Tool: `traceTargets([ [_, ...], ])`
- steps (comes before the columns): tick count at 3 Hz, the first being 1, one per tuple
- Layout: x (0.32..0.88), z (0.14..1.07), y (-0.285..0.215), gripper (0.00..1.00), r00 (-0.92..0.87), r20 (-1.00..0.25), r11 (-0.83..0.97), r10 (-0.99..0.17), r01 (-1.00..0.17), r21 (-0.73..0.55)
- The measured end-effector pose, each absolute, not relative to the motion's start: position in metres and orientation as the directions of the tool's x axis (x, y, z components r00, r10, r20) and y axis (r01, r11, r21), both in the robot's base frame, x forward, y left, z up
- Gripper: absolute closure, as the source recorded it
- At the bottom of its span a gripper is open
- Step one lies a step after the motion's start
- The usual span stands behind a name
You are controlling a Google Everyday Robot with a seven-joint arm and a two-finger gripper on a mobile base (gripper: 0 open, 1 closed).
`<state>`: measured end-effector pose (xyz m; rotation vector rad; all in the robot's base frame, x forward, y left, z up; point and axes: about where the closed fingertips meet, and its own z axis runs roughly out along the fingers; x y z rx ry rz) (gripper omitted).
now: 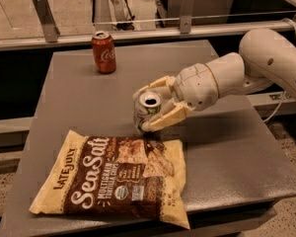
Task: Move 7up can near brown chip bag
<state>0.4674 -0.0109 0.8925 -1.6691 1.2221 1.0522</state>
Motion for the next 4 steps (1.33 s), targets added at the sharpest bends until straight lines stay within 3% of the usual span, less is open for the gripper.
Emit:
traceTargets([
  [1, 0.465, 0.888, -0.016, 0.0, 0.208, -0.928, -0.226, -0.31, -0.964, -0.141],
  [2, 0.465, 0.885, -0.028, 0.0, 0.225, -0.921, -0.228, -0.319, -0.961, -0.156],
  [4, 0.502, 0.883, -0.099, 0.0, 0.235, -0.892, -0.123, -0.386, -0.971, -0.203],
])
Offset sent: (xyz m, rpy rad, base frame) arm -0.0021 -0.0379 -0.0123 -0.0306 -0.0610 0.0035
